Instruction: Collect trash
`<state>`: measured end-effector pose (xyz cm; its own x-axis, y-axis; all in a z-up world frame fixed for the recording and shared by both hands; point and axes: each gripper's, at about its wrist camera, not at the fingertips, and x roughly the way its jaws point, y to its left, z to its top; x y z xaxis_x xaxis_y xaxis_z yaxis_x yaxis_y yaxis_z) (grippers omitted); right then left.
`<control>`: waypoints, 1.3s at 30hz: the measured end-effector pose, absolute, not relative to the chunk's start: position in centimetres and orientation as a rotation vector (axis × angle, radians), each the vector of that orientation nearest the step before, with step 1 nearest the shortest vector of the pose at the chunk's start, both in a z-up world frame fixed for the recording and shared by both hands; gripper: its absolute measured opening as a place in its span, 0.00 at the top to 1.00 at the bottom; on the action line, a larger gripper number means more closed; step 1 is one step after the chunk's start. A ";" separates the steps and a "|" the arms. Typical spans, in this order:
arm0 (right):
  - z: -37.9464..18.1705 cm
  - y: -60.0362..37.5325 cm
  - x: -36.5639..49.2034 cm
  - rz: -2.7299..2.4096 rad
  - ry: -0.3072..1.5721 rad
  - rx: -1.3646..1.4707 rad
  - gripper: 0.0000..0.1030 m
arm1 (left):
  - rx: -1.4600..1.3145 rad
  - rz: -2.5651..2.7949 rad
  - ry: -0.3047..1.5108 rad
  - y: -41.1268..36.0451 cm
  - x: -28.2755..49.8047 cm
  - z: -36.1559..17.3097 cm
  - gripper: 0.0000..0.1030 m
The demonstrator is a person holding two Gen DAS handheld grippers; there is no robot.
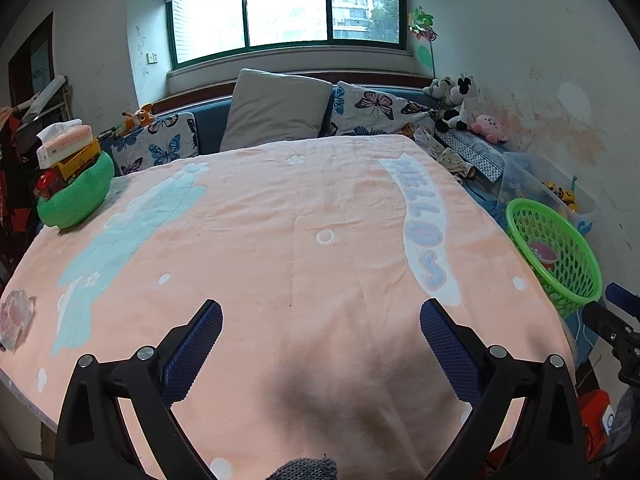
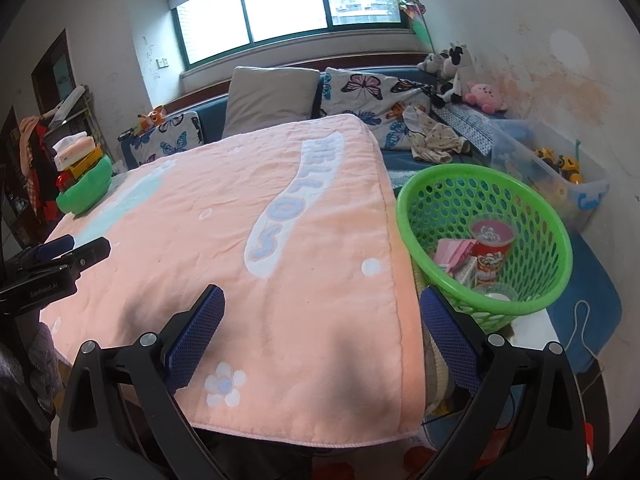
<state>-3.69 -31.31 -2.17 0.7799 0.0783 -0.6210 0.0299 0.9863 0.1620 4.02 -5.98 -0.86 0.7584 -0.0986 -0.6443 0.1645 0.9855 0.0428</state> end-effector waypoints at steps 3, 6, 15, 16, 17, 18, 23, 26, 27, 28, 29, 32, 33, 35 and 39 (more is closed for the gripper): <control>-2.3 -31.0 -3.7 0.029 0.670 0.159 0.04 | 0.097 -0.136 0.688 -5.9 3.9 -0.7 0.07; -2.3 -30.9 -3.7 0.029 0.668 0.158 0.04 | 0.096 -0.129 0.679 -5.9 3.8 -0.6 0.07; -2.5 -30.8 -3.7 0.023 0.663 0.163 0.04 | 0.086 -0.124 0.669 -5.7 3.5 -0.6 0.07; -2.5 -30.7 -3.6 0.020 0.661 0.158 0.04 | 0.085 -0.122 0.670 -5.6 3.5 -0.6 0.07; -2.5 -30.6 -3.6 0.018 0.659 0.154 0.04 | 0.085 -0.121 0.669 -5.6 3.5 -0.6 0.07; -2.5 -30.6 -3.6 0.018 0.657 0.150 0.04 | 0.083 -0.120 0.670 -5.5 3.5 -0.7 0.07; -2.3 -30.2 -3.6 0.020 0.637 0.136 0.04 | 0.081 -0.117 0.672 -5.3 3.5 -0.7 0.07; -2.3 -30.2 -3.6 0.021 0.633 0.135 0.04 | 0.078 -0.114 0.674 -5.3 3.5 -0.8 0.07; -2.3 -30.2 -3.5 0.021 0.632 0.134 0.04 | 0.077 -0.114 0.675 -5.3 3.5 -0.8 0.07; -2.3 -30.1 -3.6 0.020 0.632 0.133 0.04 | 0.077 -0.114 0.675 -5.3 3.5 -0.8 0.07; -2.3 -30.0 -3.6 0.019 0.631 0.133 0.04 | 0.078 -0.114 0.675 -5.3 3.5 -0.8 0.07; -2.3 -30.0 -3.6 0.020 0.630 0.133 0.04 | 0.077 -0.114 0.675 -5.3 3.5 -0.8 0.07; -2.3 -30.0 -3.6 0.021 0.631 0.132 0.04 | 0.077 -0.115 0.676 -5.3 3.5 -0.8 0.07; -2.2 -29.9 -3.6 0.022 0.630 0.130 0.04 | 0.076 -0.115 0.677 -5.2 3.5 -0.9 0.07; -2.1 -29.9 -3.6 0.024 0.630 0.129 0.04 | 0.077 -0.115 0.677 -5.2 3.5 -0.9 0.07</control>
